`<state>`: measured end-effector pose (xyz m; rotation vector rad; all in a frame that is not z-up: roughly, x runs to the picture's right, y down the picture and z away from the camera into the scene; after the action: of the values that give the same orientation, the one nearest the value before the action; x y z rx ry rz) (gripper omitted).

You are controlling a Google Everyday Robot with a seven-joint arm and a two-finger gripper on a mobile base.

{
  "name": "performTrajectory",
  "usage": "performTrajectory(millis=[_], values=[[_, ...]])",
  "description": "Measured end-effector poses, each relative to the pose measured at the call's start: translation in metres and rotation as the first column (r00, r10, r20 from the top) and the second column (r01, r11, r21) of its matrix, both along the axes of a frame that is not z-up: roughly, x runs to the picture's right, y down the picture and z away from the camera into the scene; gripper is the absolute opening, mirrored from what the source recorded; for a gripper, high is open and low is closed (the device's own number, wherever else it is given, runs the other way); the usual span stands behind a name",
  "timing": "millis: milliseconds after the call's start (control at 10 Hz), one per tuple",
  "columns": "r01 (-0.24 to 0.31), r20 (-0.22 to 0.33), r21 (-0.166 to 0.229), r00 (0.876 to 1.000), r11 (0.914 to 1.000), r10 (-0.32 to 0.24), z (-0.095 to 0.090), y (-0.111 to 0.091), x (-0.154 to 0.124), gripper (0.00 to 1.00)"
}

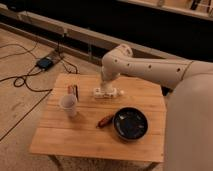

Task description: Place the white sponge in the ceramic cup

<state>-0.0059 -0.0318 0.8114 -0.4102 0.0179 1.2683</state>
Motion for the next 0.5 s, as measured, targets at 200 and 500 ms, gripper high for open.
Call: performTrajectory(millis=[200, 500], values=[[0.044, 0.077, 0.002, 0.996, 0.9990, -0.044, -0.008, 0.008, -0.030, 0.00], [0.107, 0.168, 0.011, 0.980, 0.9942, -0.107, -0.015, 0.013, -0.064, 0.00]])
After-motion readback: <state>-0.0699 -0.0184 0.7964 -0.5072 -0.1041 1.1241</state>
